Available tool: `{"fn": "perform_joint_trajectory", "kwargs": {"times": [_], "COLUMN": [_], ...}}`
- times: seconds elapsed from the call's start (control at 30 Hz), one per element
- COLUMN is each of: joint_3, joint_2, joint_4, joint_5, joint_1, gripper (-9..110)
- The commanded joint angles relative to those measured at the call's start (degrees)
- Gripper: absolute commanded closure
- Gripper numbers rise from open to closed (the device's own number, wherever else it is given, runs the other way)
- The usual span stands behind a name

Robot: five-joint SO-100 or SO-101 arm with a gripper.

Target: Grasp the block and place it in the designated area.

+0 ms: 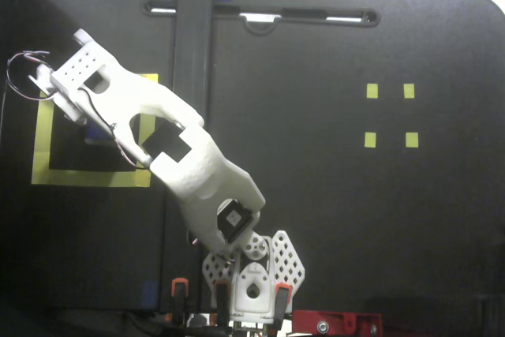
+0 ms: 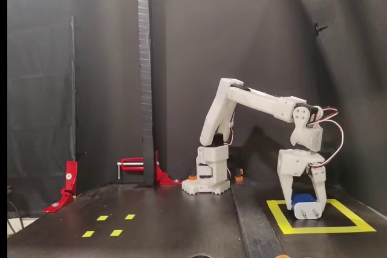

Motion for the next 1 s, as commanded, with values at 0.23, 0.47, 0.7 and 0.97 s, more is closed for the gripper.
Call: {"fn": "perform_joint_trajectory", "kwargs": {"times": [0.23, 0.47, 0.7, 0.97], "joint_3": [-1.6, -1.6, -1.6, -1.6], "joint_2": [0.4, 0.5, 1.0, 1.1], "joint_4": [0.6, 1.8, 2.7, 3.3], "joint_5": [0.2, -0.2, -1.5, -2.2], "joint_1": [0.0, -0.1, -0.1, 0.1], "gripper": [79, 66, 56, 55]}}
